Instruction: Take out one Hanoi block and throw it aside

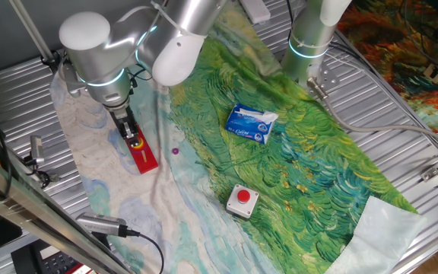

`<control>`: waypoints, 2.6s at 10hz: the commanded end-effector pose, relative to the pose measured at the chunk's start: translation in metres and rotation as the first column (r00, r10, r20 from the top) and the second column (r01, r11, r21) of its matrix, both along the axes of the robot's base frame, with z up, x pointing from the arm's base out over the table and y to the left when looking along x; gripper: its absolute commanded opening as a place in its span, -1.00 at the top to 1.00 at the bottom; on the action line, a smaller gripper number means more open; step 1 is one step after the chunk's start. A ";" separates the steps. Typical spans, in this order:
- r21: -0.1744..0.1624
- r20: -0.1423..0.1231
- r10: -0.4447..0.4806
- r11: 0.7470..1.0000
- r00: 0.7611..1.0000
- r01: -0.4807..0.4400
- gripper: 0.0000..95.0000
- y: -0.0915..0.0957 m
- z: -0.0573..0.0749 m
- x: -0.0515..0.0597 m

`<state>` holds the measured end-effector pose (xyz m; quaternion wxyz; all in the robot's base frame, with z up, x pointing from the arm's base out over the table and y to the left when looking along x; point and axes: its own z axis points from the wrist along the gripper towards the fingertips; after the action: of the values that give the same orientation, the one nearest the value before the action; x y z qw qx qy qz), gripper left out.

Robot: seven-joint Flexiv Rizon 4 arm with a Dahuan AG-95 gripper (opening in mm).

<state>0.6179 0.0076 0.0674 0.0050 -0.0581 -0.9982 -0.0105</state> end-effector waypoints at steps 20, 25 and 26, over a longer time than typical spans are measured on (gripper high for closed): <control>-0.028 0.004 -0.001 1.000 1.000 0.001 1.00 0.004 -0.005 0.000; -0.012 -0.005 -0.004 1.000 1.000 0.004 1.00 0.005 0.002 -0.001; -0.010 -0.009 -0.003 1.000 1.000 0.003 1.00 0.006 0.007 -0.002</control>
<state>0.6157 0.0135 0.0768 0.0106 -0.0595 -0.9982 -0.0045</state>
